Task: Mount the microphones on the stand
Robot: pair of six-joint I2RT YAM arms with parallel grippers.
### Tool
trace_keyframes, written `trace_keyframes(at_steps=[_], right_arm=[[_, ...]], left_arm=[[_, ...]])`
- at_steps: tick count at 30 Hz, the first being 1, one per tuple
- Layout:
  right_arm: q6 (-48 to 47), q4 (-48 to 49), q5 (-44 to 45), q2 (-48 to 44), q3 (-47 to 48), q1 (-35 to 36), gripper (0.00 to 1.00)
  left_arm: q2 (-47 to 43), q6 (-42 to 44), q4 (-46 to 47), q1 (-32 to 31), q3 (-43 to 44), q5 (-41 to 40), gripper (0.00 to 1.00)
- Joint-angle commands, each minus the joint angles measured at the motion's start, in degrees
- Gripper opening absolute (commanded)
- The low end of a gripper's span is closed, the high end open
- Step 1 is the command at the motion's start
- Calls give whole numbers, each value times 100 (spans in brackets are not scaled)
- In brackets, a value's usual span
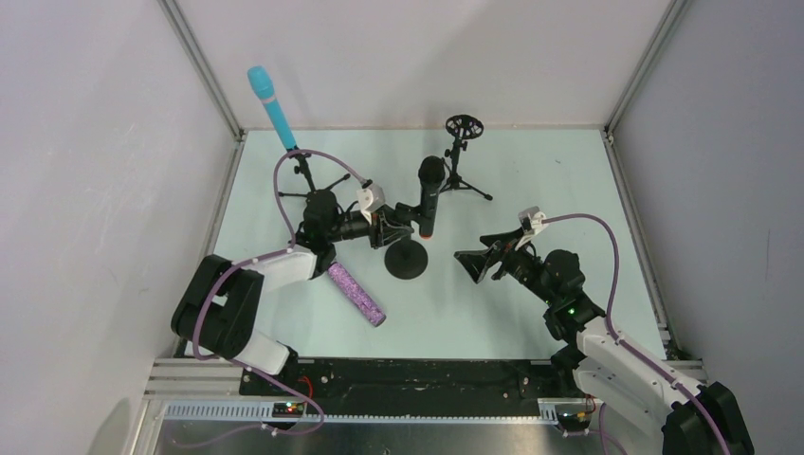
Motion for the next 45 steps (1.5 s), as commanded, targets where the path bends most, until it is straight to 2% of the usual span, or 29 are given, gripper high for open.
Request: trace_keyframes(at_steps=[1, 7, 15, 18, 22, 29, 37, 45], right_arm=[[-80, 187, -94, -34, -1, -19, 99], [-153, 91, -108, -46, 8, 7, 99], [-308, -89, 70, -64, 16, 154, 100], [-372, -112, 188, -64, 21, 257, 99], [-464, -132, 325, -64, 16, 385, 99], [-637, -220, 507, -77, 17, 551, 99], [-1049, -185, 767, -190, 19, 847, 99], [-1169, 130, 1070, -249, 61, 1232, 99]], left_arm=[[-13, -21, 318, -34, 25, 164, 34], [21, -85, 331, -33, 53, 240, 15], [-26, -393, 402, -33, 109, 387, 0], [-67, -356, 413, -34, 216, 945, 0], [-226, -395, 423, -81, 284, 1070, 0], [-750, -642, 426, -136, 341, 582, 0], [-1335, -1351, 429, -255, 632, 139, 0], [-1836, -1233, 430, -686, 710, -437, 0]])
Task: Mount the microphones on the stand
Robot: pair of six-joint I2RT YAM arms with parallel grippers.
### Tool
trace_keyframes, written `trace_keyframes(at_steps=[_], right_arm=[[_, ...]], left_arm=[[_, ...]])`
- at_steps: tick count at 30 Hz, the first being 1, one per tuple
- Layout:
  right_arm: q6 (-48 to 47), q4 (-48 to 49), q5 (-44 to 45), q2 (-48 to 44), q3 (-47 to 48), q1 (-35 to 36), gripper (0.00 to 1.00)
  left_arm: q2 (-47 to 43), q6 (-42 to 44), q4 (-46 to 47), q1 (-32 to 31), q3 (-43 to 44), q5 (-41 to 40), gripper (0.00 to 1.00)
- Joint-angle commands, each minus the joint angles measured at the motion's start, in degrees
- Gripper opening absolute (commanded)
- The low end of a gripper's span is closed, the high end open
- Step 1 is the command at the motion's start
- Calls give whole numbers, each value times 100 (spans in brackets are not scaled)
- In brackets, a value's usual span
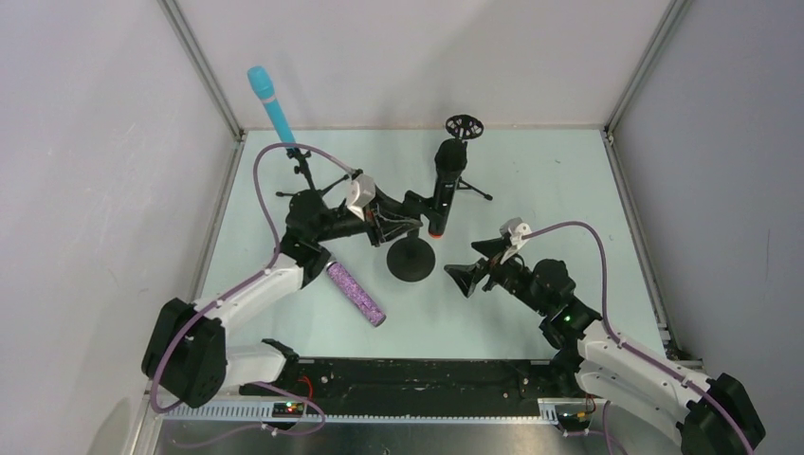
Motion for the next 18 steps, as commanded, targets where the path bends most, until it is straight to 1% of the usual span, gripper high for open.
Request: trace_keyframes(at_steps=[1, 8, 9, 13, 18], right_arm=[[-192, 425, 407, -93, 93, 289, 99], [-384, 821, 760, 51, 236, 733, 99], [-412, 851, 927, 82, 278, 823, 100], [-495, 1146, 1226, 259, 345, 1034, 97], [-554, 1637, 1329, 493, 352, 1164, 95]], left_arm=[[-497, -112, 561, -254, 363, -523, 0], [-593, -285, 561, -601, 500, -1116, 0], [-600, -306, 563, -631, 528, -1160, 0], [-604, -333, 566, -787, 612, -1339, 0], [-631, -429, 566, -909, 687, -1608, 0]])
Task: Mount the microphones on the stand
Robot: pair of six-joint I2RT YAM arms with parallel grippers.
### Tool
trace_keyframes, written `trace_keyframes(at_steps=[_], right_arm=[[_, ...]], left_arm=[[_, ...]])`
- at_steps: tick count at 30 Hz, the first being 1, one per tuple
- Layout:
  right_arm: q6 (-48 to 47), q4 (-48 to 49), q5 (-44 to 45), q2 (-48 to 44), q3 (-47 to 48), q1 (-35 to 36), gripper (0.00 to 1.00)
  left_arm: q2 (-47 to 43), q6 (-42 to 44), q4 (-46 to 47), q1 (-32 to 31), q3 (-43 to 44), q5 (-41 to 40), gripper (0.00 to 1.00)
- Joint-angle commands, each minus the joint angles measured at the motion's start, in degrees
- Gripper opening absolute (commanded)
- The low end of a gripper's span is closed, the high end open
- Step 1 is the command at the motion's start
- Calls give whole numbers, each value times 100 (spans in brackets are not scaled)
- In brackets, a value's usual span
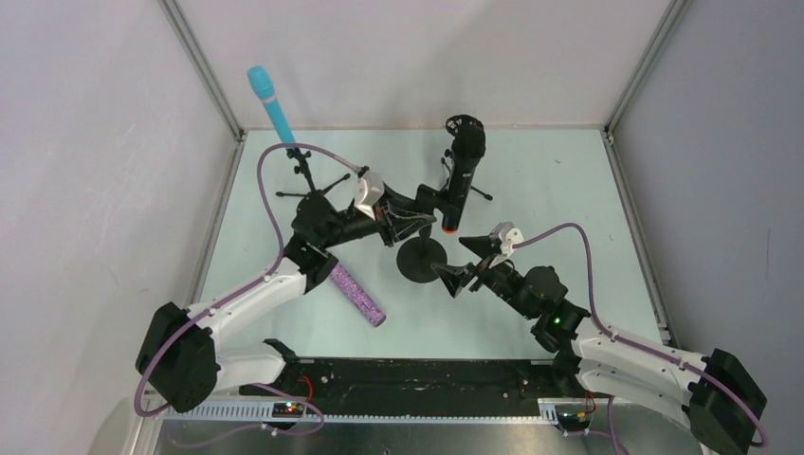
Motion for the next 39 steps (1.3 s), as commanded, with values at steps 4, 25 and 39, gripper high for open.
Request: trace_keyframes(at_steps=[4, 25, 39], right_arm=[[-88, 1177, 299, 383, 230, 109, 93], [11, 2422, -10, 1800, 448, 147, 54], [-201, 2069, -22, 2082, 439, 148, 0]], left_arm=[[-321, -189, 681, -219, 493, -567, 0], [-223, -309, 1109, -708, 550, -1134, 0], [-282, -588, 1743, -716, 364, -1262, 0]])
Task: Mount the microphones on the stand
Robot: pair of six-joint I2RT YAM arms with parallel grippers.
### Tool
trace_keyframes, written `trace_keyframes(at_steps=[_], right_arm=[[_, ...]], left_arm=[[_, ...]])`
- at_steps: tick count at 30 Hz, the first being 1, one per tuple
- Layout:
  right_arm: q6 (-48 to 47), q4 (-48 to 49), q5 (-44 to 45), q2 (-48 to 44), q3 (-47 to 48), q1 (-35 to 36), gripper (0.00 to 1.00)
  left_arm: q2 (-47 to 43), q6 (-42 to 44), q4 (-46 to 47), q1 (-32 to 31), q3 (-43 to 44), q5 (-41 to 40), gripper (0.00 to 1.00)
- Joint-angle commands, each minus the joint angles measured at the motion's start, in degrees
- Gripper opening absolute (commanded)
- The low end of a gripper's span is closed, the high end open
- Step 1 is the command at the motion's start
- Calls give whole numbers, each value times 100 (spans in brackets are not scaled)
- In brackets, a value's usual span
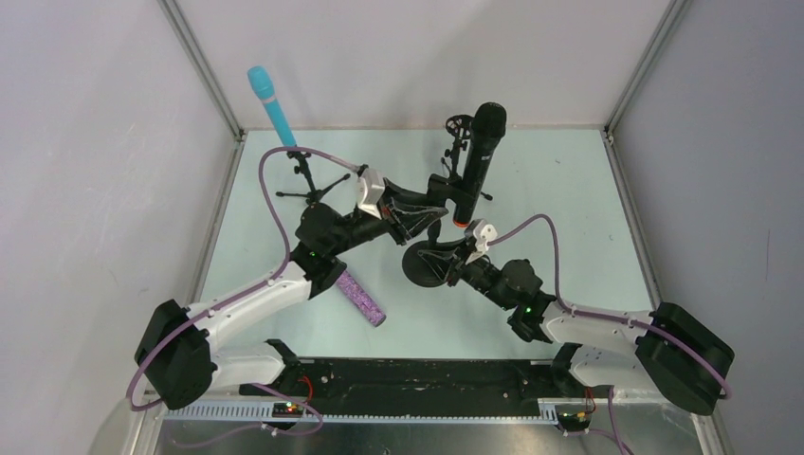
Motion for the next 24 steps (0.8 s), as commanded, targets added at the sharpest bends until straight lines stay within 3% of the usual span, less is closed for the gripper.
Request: trace_keyframes(at_steps=[1, 24], right_arm=[[-42, -68, 254, 110, 181, -48, 0], [-136, 297, 525, 855, -249, -51, 0]], left_arm=[[-277, -199, 1231, -29, 193, -98, 0], [-459, -363, 1532, -26, 343, -122, 0]])
